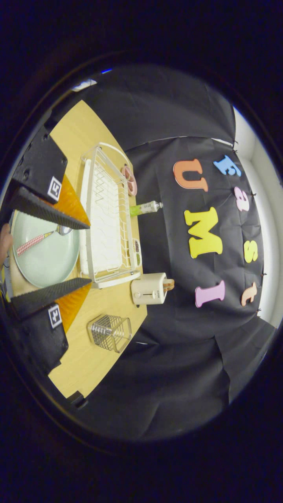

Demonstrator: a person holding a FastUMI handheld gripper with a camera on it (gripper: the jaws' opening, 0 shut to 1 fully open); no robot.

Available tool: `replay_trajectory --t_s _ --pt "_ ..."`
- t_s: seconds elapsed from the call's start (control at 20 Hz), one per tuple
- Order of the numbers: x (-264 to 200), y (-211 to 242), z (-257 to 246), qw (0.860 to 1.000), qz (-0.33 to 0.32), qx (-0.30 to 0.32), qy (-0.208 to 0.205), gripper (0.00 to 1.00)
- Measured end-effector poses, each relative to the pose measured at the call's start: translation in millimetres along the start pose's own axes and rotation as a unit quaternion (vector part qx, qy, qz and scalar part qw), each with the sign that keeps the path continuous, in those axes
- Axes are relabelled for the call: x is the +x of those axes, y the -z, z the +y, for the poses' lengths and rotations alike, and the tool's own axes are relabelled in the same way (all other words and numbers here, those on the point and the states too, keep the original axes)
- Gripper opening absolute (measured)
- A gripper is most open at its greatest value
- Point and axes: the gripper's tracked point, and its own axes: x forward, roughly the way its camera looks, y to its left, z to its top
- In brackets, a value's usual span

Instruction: Take the plate from the dish rack, then take the spoon from the basket and place it into the plate.

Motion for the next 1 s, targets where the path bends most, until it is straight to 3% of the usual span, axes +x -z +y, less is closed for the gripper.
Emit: replay_trajectory --t_s 0.05,0.2,0.5,1.0 --pt "-5 -2 -1 1.000 -0.005 0.002 -0.003 0.90" --pt "-24 -7 -7 1.000 -0.022 -0.002 0.001 1.00" --pt "-91 -37 -11 0.996 -0.089 -0.009 0.004 1.00" --pt "-177 -62 -34 0.987 -0.151 -0.032 0.047 1.00"
